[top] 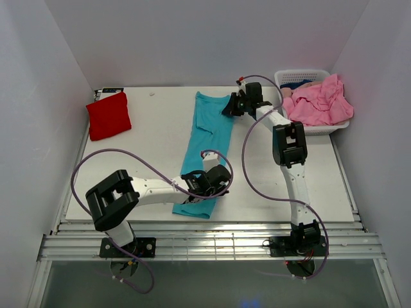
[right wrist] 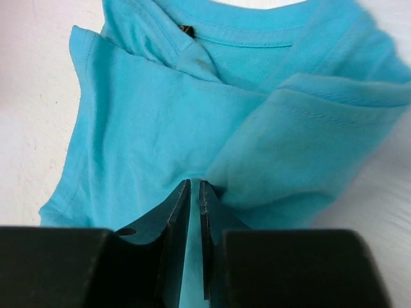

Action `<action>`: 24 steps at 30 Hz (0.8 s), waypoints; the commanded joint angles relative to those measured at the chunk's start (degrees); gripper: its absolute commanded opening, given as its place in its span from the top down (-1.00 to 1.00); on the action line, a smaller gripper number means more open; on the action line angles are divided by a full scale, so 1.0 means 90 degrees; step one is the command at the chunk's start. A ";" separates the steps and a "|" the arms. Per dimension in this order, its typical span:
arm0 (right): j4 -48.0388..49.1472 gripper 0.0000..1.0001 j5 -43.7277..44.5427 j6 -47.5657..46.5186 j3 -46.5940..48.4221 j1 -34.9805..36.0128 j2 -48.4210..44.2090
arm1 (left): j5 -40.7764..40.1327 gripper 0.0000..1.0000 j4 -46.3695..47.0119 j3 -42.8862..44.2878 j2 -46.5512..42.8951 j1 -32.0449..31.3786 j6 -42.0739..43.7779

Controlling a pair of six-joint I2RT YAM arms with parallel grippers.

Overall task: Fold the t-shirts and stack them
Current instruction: Rotate the tshirt 90 degrees

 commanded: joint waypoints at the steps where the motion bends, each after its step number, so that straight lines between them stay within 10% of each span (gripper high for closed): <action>1: 0.0247 0.64 -0.0202 -0.0313 0.0159 -0.0352 -0.0455 | 0.0259 1.00 0.0728 0.0536 0.0100 -0.0080 0.0548; 9: -0.0083 0.55 0.0421 -0.0792 -0.1568 -0.0608 -0.2905 | -0.0834 1.00 0.0709 0.1894 0.0159 0.0337 0.2569; 15: -0.0105 0.67 0.1213 -0.1183 -0.4271 0.0113 -0.4923 | 0.1118 1.00 0.0630 0.2714 0.0957 0.2592 0.3730; 24: -0.0065 0.84 0.1878 -0.0744 -0.6812 0.1626 -0.6402 | 0.1968 1.00 0.0602 0.4599 0.3010 0.3319 0.4417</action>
